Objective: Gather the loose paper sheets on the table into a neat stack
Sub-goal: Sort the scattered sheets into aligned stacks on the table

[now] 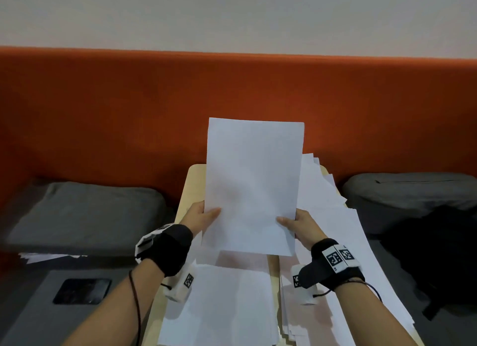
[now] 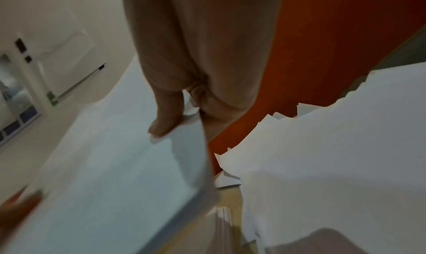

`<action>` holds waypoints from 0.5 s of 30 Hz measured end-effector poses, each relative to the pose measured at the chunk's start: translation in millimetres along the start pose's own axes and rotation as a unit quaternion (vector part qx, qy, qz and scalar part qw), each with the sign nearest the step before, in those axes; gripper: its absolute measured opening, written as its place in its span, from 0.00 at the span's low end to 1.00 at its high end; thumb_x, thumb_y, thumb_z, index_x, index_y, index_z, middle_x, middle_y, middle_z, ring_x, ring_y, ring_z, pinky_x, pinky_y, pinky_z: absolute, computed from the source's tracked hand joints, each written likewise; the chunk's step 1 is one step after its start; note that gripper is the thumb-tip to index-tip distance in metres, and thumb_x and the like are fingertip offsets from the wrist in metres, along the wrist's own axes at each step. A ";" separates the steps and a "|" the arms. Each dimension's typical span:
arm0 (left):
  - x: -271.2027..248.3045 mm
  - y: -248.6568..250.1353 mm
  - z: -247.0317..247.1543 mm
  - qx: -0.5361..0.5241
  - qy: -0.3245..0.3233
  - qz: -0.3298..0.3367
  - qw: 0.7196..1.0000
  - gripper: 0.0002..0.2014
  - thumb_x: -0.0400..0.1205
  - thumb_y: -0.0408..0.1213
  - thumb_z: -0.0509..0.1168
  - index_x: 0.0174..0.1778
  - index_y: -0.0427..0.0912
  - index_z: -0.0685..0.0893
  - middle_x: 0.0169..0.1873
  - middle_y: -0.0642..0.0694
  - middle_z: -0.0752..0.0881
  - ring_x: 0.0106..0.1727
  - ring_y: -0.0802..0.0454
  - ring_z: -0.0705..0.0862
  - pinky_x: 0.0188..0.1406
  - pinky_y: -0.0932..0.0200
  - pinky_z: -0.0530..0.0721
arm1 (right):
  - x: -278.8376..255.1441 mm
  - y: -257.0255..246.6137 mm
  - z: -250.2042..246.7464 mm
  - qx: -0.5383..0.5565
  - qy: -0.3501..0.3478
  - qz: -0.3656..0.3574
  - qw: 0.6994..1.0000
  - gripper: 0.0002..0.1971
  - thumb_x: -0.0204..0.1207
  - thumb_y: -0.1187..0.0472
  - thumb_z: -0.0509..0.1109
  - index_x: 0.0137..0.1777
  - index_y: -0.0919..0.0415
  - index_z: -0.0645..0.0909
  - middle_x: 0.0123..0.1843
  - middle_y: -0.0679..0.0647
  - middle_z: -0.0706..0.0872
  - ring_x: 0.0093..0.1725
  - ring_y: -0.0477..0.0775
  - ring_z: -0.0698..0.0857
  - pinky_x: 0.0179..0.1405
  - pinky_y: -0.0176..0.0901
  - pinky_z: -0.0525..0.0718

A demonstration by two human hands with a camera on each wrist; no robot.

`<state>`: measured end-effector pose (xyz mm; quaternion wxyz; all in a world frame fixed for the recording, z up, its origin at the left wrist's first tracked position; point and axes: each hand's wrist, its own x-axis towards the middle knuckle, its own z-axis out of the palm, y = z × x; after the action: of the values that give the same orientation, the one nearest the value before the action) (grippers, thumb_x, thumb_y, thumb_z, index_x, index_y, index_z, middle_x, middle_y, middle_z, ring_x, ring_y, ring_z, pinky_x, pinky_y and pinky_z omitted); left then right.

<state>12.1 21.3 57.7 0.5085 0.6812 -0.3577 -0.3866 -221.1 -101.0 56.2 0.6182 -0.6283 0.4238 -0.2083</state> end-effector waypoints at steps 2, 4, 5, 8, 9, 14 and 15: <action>3.7 16.5 -5.6 -0.021 0.049 0.045 0.998 0.13 0.83 0.26 0.58 0.63 0.30 0.77 0.53 0.41 0.83 0.34 0.61 0.85 0.27 0.73 0.80 | -2.7 5.3 2.0 -0.024 -0.024 0.018 0.999 0.08 0.78 0.68 0.67 0.57 0.65 0.81 0.54 0.62 0.87 0.50 0.61 0.86 0.57 0.57 0.82; 11.2 32.7 -15.3 -0.049 0.108 0.088 0.989 0.14 0.84 0.27 0.58 0.65 0.30 0.76 0.52 0.42 0.83 0.36 0.59 0.85 0.28 0.74 0.80 | -5.4 14.2 3.6 -0.052 -0.072 0.045 0.995 0.10 0.78 0.67 0.69 0.58 0.64 0.81 0.54 0.60 0.88 0.53 0.61 0.86 0.61 0.58 0.82; 13.9 39.8 -19.0 -0.066 0.131 0.100 0.984 0.13 0.84 0.27 0.57 0.64 0.31 0.77 0.50 0.44 0.84 0.38 0.58 0.85 0.32 0.73 0.82 | -6.9 17.6 4.6 -0.061 -0.100 0.061 0.991 0.10 0.77 0.67 0.69 0.58 0.63 0.81 0.55 0.59 0.88 0.53 0.60 0.87 0.62 0.57 0.83; 13.4 53.0 -20.3 -0.084 0.151 0.110 0.979 0.12 0.86 0.27 0.54 0.61 0.37 0.78 0.45 0.51 0.84 0.40 0.62 0.84 0.36 0.73 0.83 | -11.4 17.4 8.0 -0.062 -0.156 0.082 0.982 0.10 0.76 0.67 0.70 0.56 0.60 0.82 0.54 0.56 0.89 0.50 0.54 0.88 0.56 0.49 0.86; 12.0 54.0 -18.8 -0.079 0.145 0.112 0.980 0.12 0.86 0.27 0.53 0.61 0.40 0.78 0.44 0.53 0.84 0.41 0.62 0.83 0.36 0.74 0.83 | -12.6 14.1 9.3 -0.052 -0.151 0.077 0.984 0.10 0.76 0.66 0.71 0.57 0.59 0.82 0.53 0.55 0.89 0.50 0.53 0.88 0.54 0.47 0.87; 9.0 29.7 -12.7 0.000 0.133 0.077 0.988 0.15 0.86 0.26 0.52 0.67 0.36 0.76 0.57 0.42 0.84 0.51 0.52 0.82 0.51 0.62 0.78 | -12.7 7.4 9.7 0.001 -0.097 0.048 0.994 0.17 0.78 0.70 0.67 0.66 0.59 0.76 0.54 0.58 0.87 0.46 0.52 0.88 0.40 0.37 0.86; 8.6 23.5 -12.2 0.001 0.144 0.068 0.987 0.16 0.85 0.25 0.53 0.68 0.35 0.75 0.60 0.38 0.82 0.54 0.49 0.81 0.53 0.59 0.77 | -13.5 8.8 10.6 -0.010 -0.101 0.054 0.993 0.17 0.78 0.71 0.67 0.66 0.60 0.76 0.53 0.58 0.87 0.45 0.52 0.88 0.39 0.36 0.86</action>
<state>24.5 13.5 81.3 0.5794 0.7043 -0.3267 -0.2481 -222.7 -82.9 49.7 0.6623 -0.6283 0.3942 -0.1059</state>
